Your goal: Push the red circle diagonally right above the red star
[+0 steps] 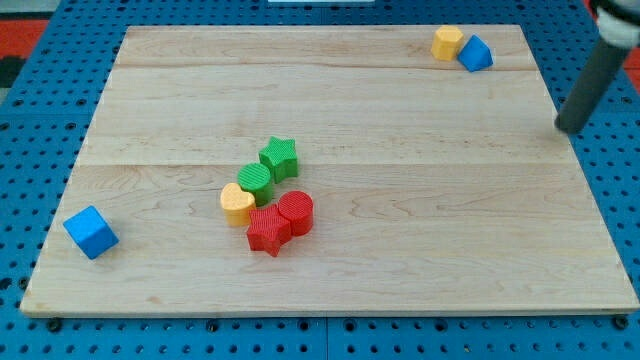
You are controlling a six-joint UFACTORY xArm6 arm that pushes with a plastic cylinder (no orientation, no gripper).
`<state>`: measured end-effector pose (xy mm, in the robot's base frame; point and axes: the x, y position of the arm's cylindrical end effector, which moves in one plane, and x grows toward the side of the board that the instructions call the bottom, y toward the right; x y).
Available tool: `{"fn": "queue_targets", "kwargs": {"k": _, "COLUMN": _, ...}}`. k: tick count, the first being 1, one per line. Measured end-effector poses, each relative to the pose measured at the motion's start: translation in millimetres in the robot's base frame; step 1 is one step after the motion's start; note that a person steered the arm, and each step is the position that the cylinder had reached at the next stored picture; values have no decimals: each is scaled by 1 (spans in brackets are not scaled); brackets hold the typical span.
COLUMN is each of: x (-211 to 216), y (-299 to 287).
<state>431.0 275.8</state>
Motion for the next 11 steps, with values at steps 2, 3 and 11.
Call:
{"fn": "queue_targets", "kwargs": {"k": 2, "x": 98, "y": -148}}
{"fn": "queue_targets", "kwargs": {"k": 3, "x": 115, "y": -235}}
{"fn": "queue_targets", "kwargs": {"k": 11, "x": -61, "y": -195}}
